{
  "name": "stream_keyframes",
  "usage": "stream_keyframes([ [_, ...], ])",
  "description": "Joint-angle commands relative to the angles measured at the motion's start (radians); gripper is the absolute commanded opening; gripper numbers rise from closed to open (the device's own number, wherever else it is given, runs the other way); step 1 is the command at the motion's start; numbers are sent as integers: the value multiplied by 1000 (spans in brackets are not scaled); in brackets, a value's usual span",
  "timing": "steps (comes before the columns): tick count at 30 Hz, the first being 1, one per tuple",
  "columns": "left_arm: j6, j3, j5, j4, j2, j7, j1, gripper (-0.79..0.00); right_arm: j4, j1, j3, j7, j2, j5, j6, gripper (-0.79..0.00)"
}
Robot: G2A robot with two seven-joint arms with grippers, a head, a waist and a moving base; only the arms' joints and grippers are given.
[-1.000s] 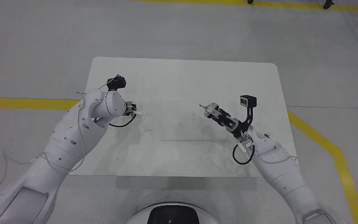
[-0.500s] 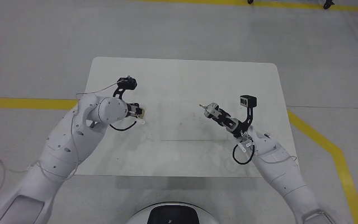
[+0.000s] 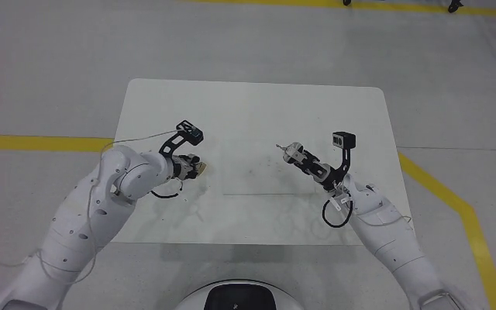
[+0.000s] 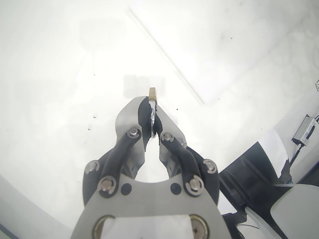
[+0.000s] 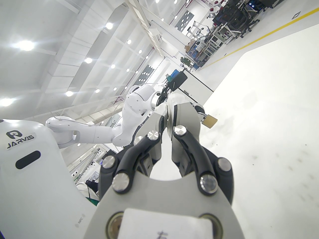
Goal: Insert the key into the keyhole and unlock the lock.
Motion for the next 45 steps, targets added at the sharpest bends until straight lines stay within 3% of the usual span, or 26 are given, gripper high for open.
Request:
stream_keyframes([
  [1, 5, 3, 3, -1, -1, 1, -2, -785, 0, 0, 0, 0, 0, 0, 0, -785],
  [6, -8, 11, -72, -3, -9, 15, -7, -785, 0, 0, 0, 0, 0, 0, 0, -785],
  [15, -74, -127, -655, 170, -21, 100, -34, -785, 0, 0, 0, 0, 0, 0, 0, -785],
  [25, 62, -25, -966, 350, -84, 260, -140, -785, -147, -85, 37, -109, -3, -152, 73, -785],
  [34, 59, -23, -984, 354, -86, 258, -137, -785, -162, -101, 48, -133, -3, -162, 78, -785],
  [39, 30, -67, -1209, 392, -89, 196, -84, -785, -242, -105, 18, -122, -13, -236, 119, -785],
  [45, 21, -5, -1364, 483, -123, 120, -137, -785, -273, -56, -51, -133, -46, -275, 147, -785],
])
